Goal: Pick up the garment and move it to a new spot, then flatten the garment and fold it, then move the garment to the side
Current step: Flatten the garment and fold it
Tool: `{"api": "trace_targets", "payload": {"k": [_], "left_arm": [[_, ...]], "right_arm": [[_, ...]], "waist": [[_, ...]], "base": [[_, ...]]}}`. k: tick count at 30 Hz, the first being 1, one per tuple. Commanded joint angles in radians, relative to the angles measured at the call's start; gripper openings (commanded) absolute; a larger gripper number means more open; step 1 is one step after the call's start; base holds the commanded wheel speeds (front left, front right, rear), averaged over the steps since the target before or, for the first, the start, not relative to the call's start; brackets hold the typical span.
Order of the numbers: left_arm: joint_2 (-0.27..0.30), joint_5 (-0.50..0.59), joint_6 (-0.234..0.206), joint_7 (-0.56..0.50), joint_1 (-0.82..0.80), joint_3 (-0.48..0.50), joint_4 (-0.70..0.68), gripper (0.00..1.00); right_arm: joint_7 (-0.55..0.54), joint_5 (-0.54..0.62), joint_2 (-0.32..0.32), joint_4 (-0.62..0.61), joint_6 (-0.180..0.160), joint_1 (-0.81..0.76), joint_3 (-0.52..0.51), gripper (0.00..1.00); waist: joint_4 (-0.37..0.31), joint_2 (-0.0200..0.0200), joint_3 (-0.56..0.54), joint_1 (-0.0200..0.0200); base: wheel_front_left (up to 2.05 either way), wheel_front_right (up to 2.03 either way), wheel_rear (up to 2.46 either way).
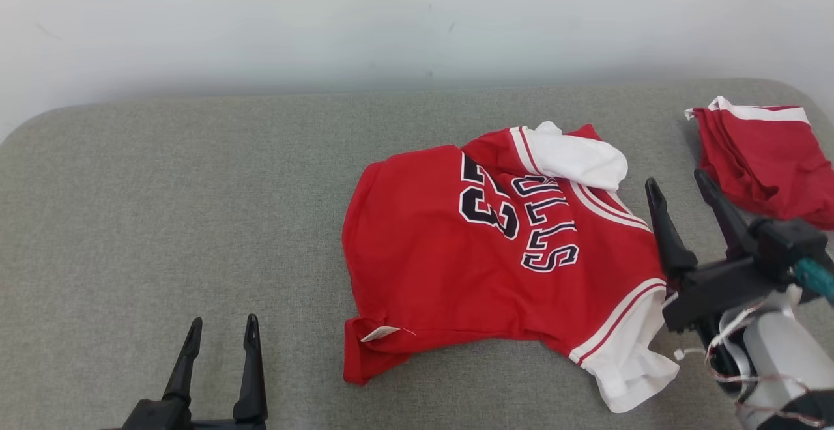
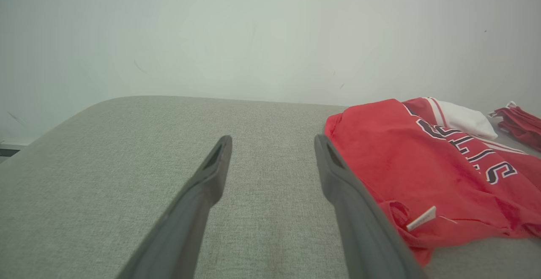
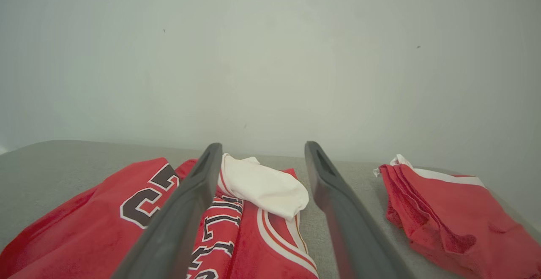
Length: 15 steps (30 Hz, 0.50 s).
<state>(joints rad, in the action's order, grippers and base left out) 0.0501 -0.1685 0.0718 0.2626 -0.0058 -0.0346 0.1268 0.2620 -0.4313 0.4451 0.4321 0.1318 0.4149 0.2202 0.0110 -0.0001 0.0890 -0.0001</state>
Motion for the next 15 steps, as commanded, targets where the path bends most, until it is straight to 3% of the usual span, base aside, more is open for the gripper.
{"api": "trace_targets", "payload": {"k": [1, 9, 15], "left_arm": [[0.0, 0.008, 0.005, 0.003, 0.01, 0.004, -0.003, 1.0], [0.0, 0.02, 0.013, 0.003, 0.028, 0.022, -0.003, 1.0], [0.0, 0.021, 0.009, 0.003, 0.04, 0.013, -0.01, 1.0]], "right_arm": [[0.003, 0.015, -0.018, -0.034, -0.003, -0.043, -0.021, 1.0], [0.002, 0.087, -0.134, -0.263, -0.003, -0.3, -0.171, 1.0], [0.002, 0.131, -0.206, -0.325, -0.003, -0.452, -0.223, 1.0]], "waist": [[-0.005, 0.0001, -0.006, 0.0001], [-0.008, 0.0001, -0.025, 0.0001], [-0.006, 0.0001, -0.032, 0.0001]], "base": [[0.0, 0.0, 0.0], [0.0, 0.0, 0.0], [0.0, 0.0, 0.0]]}}
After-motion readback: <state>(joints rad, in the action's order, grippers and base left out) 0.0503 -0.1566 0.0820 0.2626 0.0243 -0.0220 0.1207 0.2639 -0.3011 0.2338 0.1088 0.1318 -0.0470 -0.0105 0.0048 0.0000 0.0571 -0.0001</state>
